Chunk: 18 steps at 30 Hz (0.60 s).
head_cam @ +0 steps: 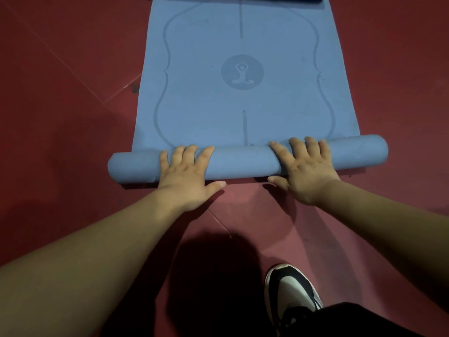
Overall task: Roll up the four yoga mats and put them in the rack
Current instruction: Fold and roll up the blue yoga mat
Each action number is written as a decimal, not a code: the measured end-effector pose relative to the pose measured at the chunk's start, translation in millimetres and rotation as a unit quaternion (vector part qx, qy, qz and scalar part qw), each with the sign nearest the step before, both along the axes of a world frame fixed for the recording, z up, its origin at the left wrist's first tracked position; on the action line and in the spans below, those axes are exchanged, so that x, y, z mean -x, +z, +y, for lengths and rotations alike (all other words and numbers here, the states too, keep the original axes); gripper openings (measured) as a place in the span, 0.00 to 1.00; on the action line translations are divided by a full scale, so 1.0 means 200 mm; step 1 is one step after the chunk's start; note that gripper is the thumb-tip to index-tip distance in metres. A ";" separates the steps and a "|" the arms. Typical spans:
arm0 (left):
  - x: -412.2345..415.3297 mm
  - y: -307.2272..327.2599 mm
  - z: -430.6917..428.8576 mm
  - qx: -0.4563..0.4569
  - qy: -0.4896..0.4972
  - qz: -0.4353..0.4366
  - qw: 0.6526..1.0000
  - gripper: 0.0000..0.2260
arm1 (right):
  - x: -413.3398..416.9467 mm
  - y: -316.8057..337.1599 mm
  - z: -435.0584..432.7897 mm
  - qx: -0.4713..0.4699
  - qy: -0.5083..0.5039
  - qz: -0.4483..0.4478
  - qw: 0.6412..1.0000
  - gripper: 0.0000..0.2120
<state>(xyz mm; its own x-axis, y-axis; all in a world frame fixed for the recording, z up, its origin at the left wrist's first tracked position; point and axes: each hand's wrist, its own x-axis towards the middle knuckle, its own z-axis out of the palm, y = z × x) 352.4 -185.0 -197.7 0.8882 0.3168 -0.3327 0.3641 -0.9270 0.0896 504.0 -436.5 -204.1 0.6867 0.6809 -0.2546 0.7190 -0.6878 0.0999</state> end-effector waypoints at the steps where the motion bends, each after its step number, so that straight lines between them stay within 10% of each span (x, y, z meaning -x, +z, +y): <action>1: -0.02 0.01 0.01 0.000 0.000 0.004 1.000 0.41 | -0.02 0.01 0.01 -0.002 0.003 0.001 1.000 0.42; 18: -0.02 -0.03 0.09 -0.083 -0.054 -0.061 0.993 0.36 | -0.14 0.16 0.10 0.061 0.018 0.075 0.995 0.39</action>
